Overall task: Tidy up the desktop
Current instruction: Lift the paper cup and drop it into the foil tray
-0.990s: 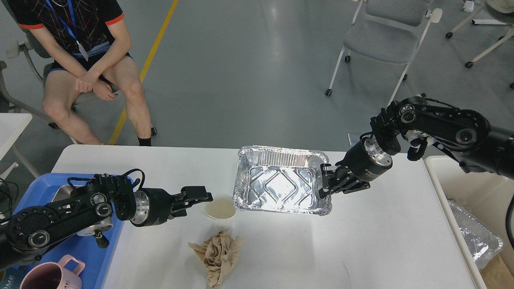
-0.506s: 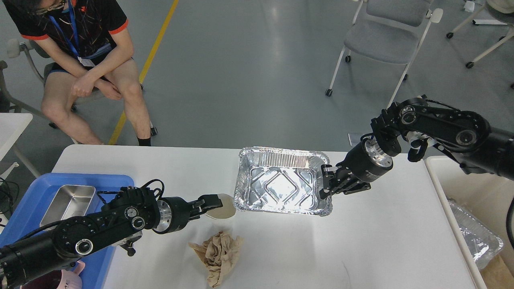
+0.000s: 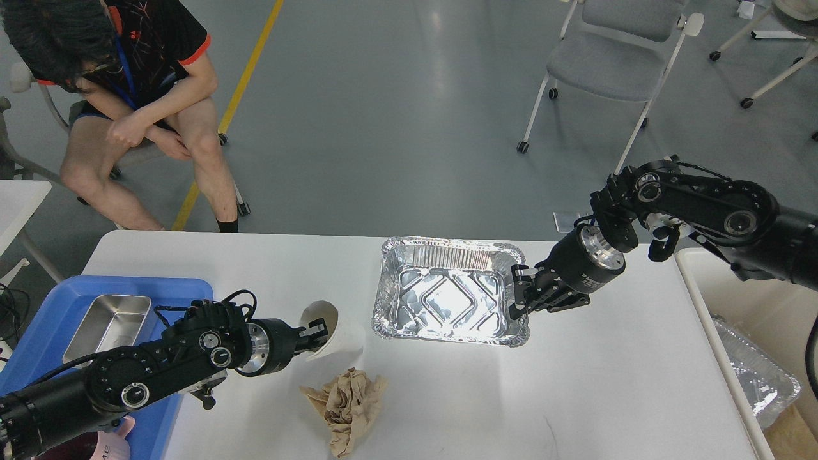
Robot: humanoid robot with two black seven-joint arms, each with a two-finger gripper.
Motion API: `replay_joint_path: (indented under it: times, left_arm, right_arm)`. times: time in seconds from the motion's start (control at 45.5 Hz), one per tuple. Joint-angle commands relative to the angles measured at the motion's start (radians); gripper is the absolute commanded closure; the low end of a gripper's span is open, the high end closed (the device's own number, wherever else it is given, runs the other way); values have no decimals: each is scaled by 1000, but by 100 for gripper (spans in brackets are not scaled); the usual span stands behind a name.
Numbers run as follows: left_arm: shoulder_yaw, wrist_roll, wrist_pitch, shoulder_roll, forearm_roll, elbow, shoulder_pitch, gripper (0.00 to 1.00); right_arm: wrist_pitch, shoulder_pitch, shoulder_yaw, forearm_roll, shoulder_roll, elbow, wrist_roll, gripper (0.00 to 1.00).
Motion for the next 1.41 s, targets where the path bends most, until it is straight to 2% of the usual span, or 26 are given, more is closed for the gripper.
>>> replay_joint_path:
  times: [0.0,0.088,0.198,0.308,0.374,0.44,0.528,0.704,0.946,1.078,1.166,1.232,1.254,1.276,1.386]
  left_arm:
    - [-10,22,-10,50,-1,-30,-3,100]
    - [-21,27,-19,121,-7,-103,-14,100]
    - [-76,24,-49,271,-15,-258,-34,100]
    - [-230,-3,-209,453,-44,-441,-45,100]
    - [-364,-12,-324,533,-117,-501,-37,100]
    - [-459,-12,-413,587,-188,-506,-38,100]
    - [-542,-12,-488,642,-228,-504,-44,100]
    - [-660,-10,-573,731,-277,-503,-46,100]
    - [-751,-15,-666,875,-384,-483,-43,100]
    - [-763,-13,-659,862,-398,-475,-43,100]
    - [-752,-4,-611,788,-393,-475,-41,100]
    - [-748,2,-557,686,-384,-473,-43,100]
    - [-748,2,-557,685,-384,-473,-43,100]
    - [-737,11,-531,556,-363,-475,-58,100]
    - [-645,27,-511,367,-230,-446,-149,99]
  right_arm:
    - [-6,-2,0,-3,1,0,0,100]
    - [-6,-5,0,-4,1,0,0,100]
    - [-6,-11,1,-4,1,-2,0,100]
    - [-12,-13,1,-6,5,0,0,100]
    - [-17,-14,1,-6,8,-2,0,100]
    - [-17,-14,6,-6,10,-2,0,100]
    - [-17,-14,6,-6,10,-2,0,100]
    - [-17,-14,6,-6,9,-2,0,100]
    - [-17,-13,6,-6,7,-2,0,100]
    - [-17,-13,6,-6,9,-2,0,100]
    - [-18,-13,8,-6,10,-2,0,100]
    - [-18,-13,12,-6,10,-2,0,100]
    - [-18,-13,12,-6,10,-2,0,100]
    - [-18,-14,23,-6,9,-2,0,100]
    - [-18,-14,31,-6,7,-2,0,100]
